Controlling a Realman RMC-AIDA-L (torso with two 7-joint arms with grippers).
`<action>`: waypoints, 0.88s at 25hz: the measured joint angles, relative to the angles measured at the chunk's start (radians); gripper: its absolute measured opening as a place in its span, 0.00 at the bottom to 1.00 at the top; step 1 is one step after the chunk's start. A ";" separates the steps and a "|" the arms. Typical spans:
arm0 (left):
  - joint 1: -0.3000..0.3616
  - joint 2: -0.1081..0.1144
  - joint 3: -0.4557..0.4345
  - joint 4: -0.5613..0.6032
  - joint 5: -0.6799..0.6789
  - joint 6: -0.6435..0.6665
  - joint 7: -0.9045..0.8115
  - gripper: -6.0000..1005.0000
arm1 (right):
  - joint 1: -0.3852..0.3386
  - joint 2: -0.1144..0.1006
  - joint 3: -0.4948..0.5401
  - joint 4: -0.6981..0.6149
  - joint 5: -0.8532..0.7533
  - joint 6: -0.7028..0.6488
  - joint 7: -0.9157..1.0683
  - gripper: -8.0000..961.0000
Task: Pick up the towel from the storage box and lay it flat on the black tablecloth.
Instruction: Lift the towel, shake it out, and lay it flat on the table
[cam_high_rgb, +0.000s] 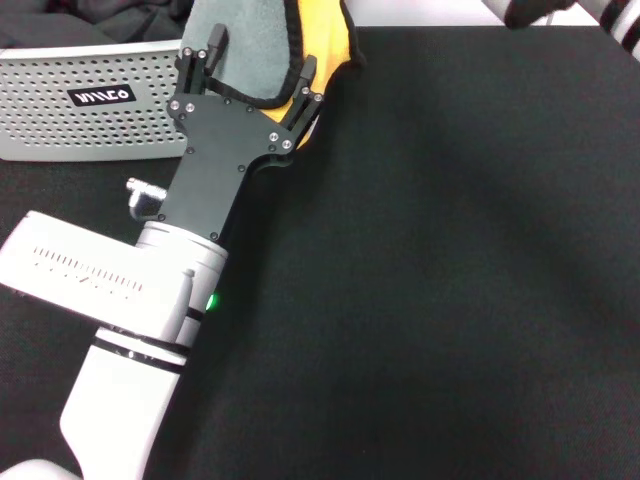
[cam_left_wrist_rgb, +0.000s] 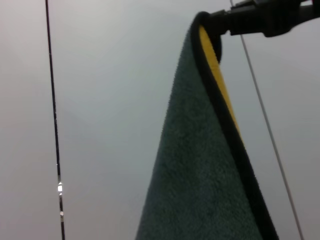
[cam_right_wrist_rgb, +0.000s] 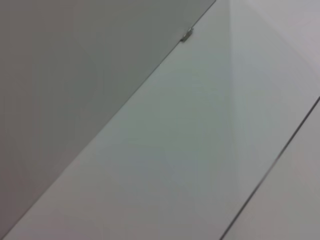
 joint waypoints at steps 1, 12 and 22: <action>0.004 0.000 0.000 0.000 0.000 0.003 0.000 0.86 | -0.006 0.000 0.001 -0.002 0.000 0.000 -0.005 0.02; 0.043 0.000 0.008 -0.006 0.008 0.076 0.001 0.86 | -0.035 -0.001 0.012 -0.027 0.000 -0.008 -0.018 0.02; 0.047 0.000 0.011 -0.030 0.076 0.077 -0.001 0.86 | -0.038 -0.002 0.013 -0.031 -0.014 -0.030 -0.018 0.02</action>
